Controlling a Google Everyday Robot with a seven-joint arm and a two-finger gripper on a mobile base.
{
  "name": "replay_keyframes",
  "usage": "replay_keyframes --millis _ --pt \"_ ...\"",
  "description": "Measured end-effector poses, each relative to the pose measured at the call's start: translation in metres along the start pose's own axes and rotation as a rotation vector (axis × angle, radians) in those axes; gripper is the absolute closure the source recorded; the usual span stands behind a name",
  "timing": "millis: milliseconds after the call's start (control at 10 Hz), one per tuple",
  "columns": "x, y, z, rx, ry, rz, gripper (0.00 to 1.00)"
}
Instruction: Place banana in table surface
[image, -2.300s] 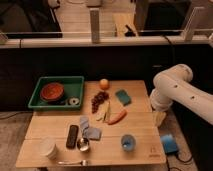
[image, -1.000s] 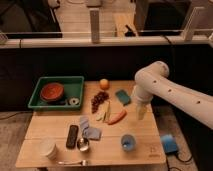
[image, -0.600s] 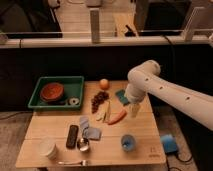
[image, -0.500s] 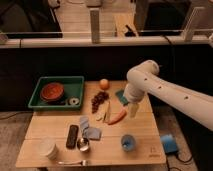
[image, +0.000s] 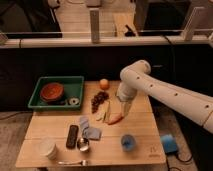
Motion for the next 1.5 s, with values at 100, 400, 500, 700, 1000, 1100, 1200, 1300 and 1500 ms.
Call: replay_keyframes --millis 100,400,500,700,1000,1100,1200,1300,1500 --pt "-0.003 -0.002 0.004 -0.005 -0.010 0.007 0.20" --pt "-0.010 -0.006 0.017 -0.019 -0.031 0.005 0.20" --pt "-0.010 -0.007 0.021 -0.024 -0.038 0.003 0.20" --pt "-0.016 -0.009 0.027 -0.034 -0.049 -0.005 0.20" --pt "-0.016 -0.012 0.037 -0.039 -0.060 -0.008 0.20" --pt "-0.019 -0.014 0.040 -0.040 -0.064 -0.013 0.20" --pt "-0.018 -0.015 0.042 -0.042 -0.067 -0.013 0.20" --pt "-0.016 -0.015 0.044 -0.046 -0.069 -0.013 0.22" --pt "-0.018 -0.018 0.048 -0.050 -0.072 -0.020 0.37"
